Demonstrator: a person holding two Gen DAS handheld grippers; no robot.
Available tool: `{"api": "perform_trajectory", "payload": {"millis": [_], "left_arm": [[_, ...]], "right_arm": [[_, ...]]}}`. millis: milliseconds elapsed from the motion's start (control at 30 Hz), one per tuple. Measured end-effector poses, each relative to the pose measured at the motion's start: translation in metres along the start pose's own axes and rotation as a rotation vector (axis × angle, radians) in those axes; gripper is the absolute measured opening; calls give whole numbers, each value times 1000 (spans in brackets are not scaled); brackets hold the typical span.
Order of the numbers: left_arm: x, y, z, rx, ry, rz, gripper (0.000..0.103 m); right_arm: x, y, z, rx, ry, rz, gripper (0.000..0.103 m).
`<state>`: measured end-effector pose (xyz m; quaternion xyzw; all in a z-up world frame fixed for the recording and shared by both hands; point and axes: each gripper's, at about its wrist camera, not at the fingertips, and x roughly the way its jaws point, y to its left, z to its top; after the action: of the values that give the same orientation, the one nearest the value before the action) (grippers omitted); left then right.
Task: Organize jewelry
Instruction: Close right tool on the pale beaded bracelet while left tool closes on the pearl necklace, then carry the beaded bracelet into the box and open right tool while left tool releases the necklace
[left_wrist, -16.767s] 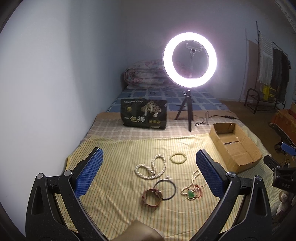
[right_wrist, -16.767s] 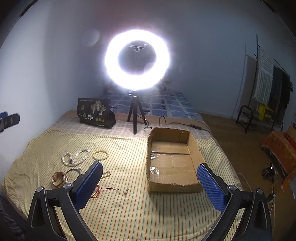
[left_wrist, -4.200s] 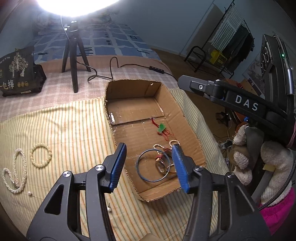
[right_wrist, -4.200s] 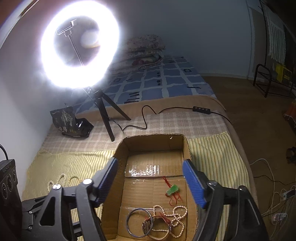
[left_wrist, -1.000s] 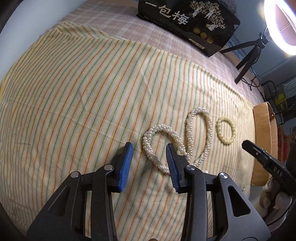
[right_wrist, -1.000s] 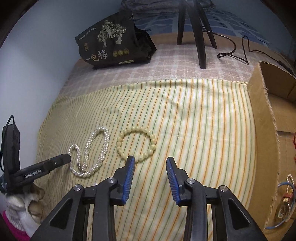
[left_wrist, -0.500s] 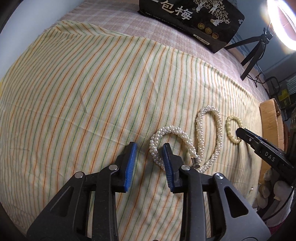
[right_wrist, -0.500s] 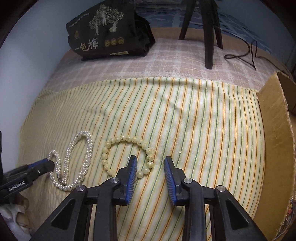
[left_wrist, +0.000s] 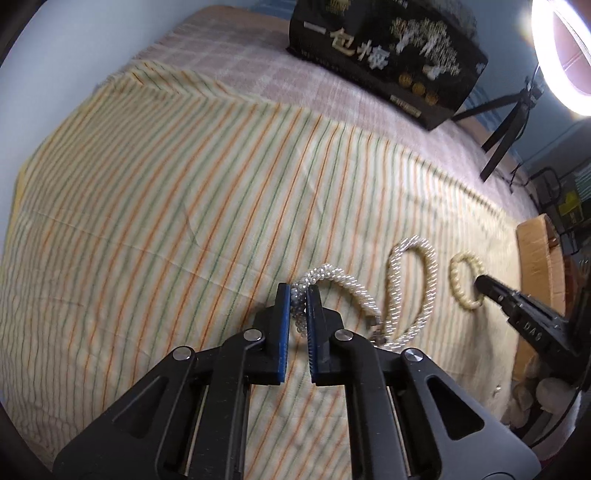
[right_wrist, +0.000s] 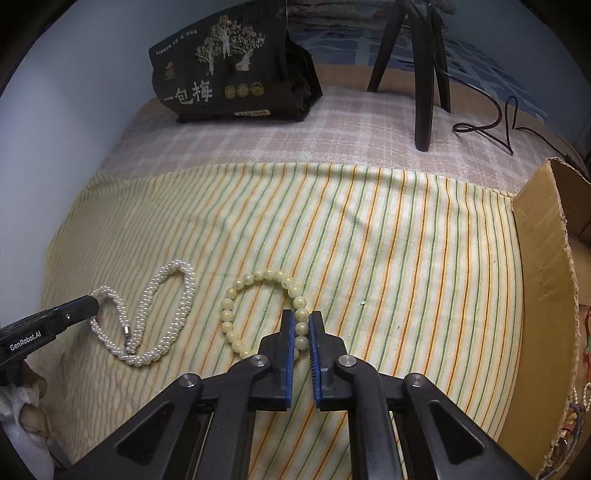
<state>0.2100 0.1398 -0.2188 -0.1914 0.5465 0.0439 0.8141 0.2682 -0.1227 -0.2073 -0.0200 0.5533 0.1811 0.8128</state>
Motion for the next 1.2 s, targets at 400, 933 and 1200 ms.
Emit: {"api": "perform_trajectory", "payload": {"millis": [400, 933, 1200], "left_arm": [[-63, -7, 7, -23, -119, -113, 6], [-117, -45, 9, 4, -202, -263, 6], [-142, -81, 6, 79, -243, -312, 5]], "right_arm": [[-52, 6, 0, 33, -92, 119, 5], [-120, -13, -6, 49, -212, 149, 5], [-157, -38, -19, 54, -262, 127, 5]]}}
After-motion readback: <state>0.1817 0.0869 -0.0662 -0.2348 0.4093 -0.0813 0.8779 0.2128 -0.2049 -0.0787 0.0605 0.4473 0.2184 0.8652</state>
